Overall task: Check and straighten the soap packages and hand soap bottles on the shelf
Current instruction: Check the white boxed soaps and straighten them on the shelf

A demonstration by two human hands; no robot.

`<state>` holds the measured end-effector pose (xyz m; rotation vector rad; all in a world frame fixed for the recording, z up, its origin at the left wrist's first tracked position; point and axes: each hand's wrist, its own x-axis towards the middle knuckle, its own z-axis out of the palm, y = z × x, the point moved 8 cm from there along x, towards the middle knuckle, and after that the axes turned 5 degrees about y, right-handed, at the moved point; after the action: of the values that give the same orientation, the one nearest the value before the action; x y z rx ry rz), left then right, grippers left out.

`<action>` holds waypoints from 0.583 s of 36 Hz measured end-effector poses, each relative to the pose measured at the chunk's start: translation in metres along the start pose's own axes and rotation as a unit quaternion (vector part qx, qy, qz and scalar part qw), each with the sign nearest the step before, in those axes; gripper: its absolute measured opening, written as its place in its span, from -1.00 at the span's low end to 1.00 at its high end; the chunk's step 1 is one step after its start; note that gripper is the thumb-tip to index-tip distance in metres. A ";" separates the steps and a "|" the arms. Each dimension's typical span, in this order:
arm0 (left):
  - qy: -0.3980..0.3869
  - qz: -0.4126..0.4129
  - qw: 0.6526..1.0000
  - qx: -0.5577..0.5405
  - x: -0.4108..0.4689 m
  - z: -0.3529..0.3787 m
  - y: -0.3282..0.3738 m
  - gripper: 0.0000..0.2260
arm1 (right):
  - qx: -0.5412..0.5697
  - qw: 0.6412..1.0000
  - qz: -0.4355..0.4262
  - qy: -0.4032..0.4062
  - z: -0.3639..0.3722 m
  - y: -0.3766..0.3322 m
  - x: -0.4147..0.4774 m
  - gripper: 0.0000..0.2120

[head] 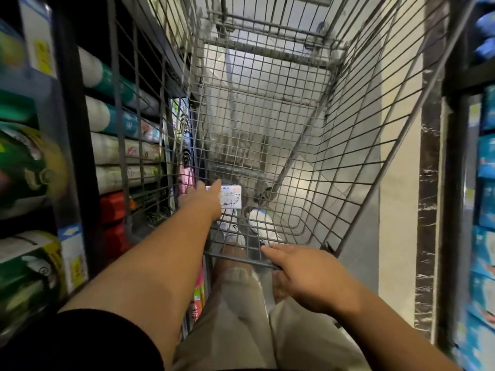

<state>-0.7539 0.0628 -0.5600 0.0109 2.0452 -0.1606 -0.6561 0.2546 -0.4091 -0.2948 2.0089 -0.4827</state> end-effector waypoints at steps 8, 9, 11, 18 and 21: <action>-0.119 0.011 0.989 -0.093 -0.006 0.019 0.001 -0.09 | -0.019 1.000 0.002 0.004 0.005 0.002 0.002 -0.48; -0.124 0.014 0.988 -0.090 -0.011 0.018 0.001 -0.11 | -0.021 1.000 0.003 0.004 0.006 0.003 0.003 -0.48; -0.132 0.016 0.988 -0.079 -0.022 0.017 -0.001 -0.19 | -0.025 1.000 0.001 0.009 0.005 0.003 0.004 -0.51; -0.097 0.050 0.994 -0.007 -0.087 -0.011 0.000 -0.57 | -0.008 1.000 0.015 0.004 -0.002 0.001 0.001 -0.66; -0.058 0.061 0.996 -0.004 -0.124 -0.028 0.000 -0.61 | -0.020 1.000 0.012 0.005 -0.013 -0.008 -0.006 -0.68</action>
<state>-0.7209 0.0733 -0.4376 0.1177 1.9239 -0.0747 -0.6648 0.2528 -0.3957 -0.2930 2.0306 -0.4300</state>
